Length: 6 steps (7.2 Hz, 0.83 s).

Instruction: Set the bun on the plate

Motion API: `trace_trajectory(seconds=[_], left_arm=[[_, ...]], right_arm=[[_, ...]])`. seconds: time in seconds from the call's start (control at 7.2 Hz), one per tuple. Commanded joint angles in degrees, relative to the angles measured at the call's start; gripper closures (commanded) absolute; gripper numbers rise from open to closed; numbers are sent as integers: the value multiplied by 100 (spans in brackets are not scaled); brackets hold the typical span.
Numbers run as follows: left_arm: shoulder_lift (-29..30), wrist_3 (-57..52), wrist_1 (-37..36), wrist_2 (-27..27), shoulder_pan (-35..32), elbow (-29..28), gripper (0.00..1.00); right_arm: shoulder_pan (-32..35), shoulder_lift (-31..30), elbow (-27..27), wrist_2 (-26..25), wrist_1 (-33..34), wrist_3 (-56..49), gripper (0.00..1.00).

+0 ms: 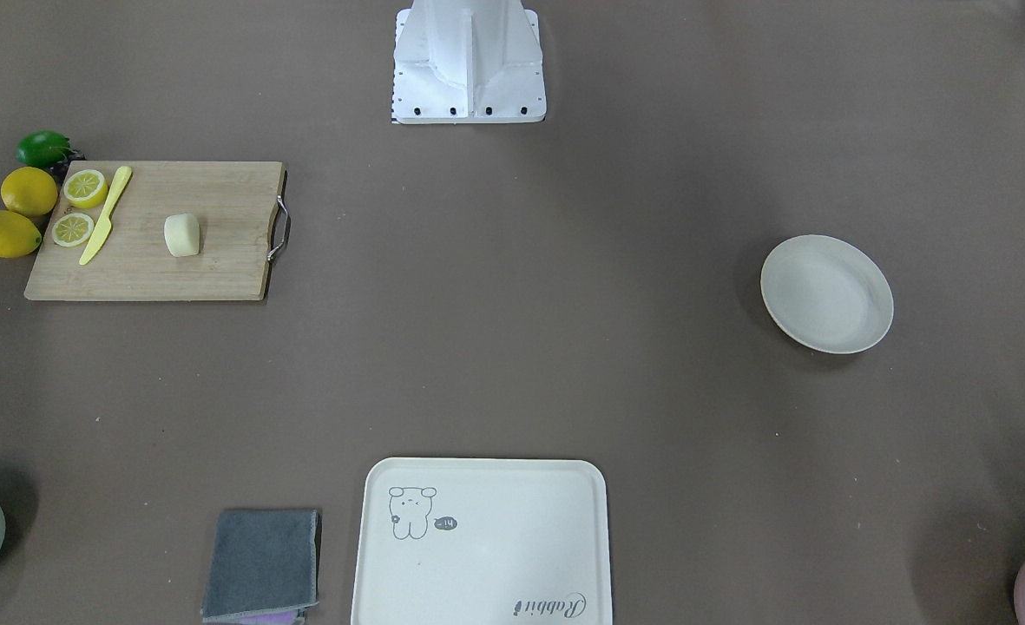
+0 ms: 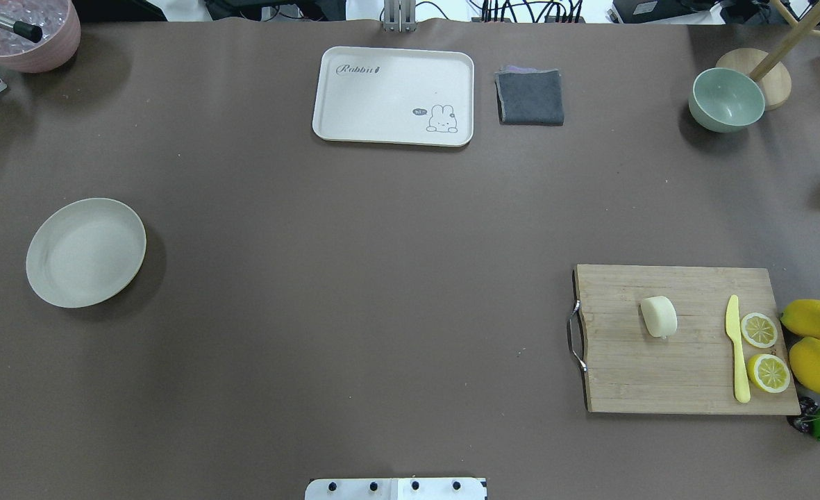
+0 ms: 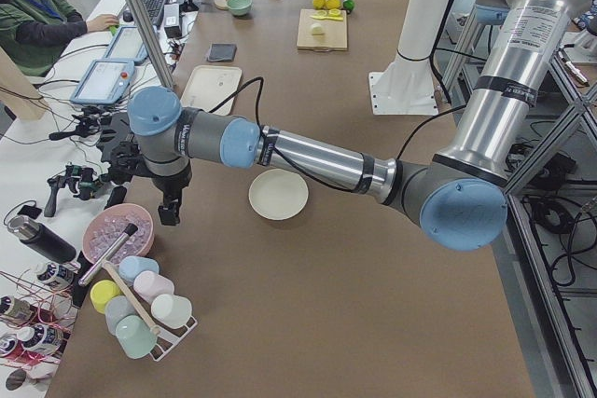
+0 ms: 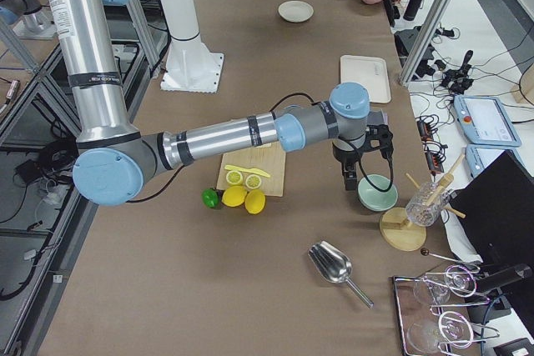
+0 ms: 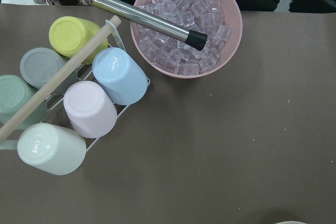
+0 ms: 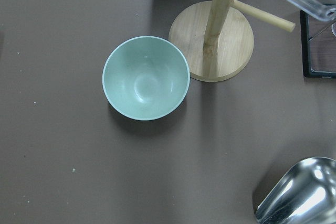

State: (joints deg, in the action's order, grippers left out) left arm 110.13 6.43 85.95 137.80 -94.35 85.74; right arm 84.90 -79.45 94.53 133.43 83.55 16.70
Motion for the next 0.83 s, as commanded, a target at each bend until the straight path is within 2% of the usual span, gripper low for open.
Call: trace_trajectory(seconds=[0.0, 0.42, 0.69], left_arm=[[-9, 7, 10, 1, 13, 22, 2], [9, 7, 106, 184, 222, 74, 2], [-166, -2, 772, 185, 1046, 48, 2]], right_arm=[[0, -9, 4, 86, 29, 0, 0], [0, -123, -5, 69, 12, 0, 0], [0, -220, 4, 78, 38, 9, 0]])
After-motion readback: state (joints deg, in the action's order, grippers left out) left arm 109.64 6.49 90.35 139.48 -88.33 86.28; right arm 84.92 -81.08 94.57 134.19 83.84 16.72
